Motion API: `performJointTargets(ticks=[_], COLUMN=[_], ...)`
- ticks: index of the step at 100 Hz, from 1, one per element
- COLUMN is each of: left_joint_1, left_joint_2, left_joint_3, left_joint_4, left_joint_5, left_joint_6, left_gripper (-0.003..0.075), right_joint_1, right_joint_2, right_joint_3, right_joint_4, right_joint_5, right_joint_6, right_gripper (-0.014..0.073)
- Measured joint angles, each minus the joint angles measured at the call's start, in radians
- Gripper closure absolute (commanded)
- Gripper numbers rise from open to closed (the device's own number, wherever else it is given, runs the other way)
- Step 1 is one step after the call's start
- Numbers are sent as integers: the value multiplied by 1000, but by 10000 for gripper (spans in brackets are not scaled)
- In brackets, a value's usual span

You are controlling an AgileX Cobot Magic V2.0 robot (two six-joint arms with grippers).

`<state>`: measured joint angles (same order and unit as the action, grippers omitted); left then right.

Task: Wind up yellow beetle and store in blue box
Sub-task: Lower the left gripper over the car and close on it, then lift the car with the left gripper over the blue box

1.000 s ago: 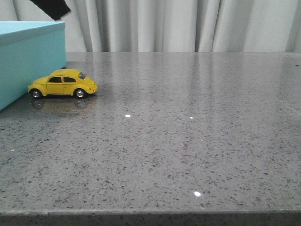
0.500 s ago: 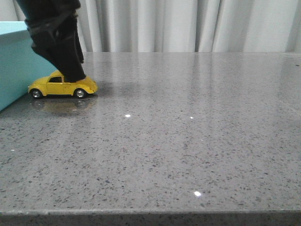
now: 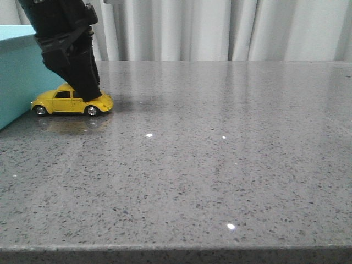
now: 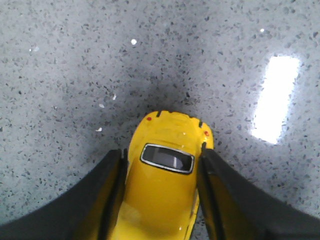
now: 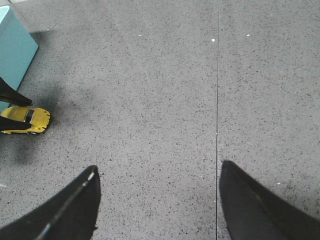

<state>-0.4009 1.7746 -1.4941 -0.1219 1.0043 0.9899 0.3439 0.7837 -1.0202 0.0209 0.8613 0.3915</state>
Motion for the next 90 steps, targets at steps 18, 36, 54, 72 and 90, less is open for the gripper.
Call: performJointTargets(ticks=[18,36,54,72,90], left_joint_1=[0,0,0,-2,-2], left_joint_2=[0,2,2,2,2], left_joint_3=[-1,-24,-153,-338,-540], left_joint_4=[0,0,-2,-8,34], left_joint_5=[0,20,92,155,204], left_joint_6=[0,0,-5,-86,-293], left_gripper=[632,639,639,639,639], right_joint_1=[0,0,0,0,0], right_joint_2=[0,0,0,0,0], right_joint_3=[0,0,0,0,0], right_joint_4=[2,4,4,4,4], right_joint_5=[0,0,0,0,0], right_joint_6=[0,0,-2,-2,-2], right_gripper=[86,86,86,86,86])
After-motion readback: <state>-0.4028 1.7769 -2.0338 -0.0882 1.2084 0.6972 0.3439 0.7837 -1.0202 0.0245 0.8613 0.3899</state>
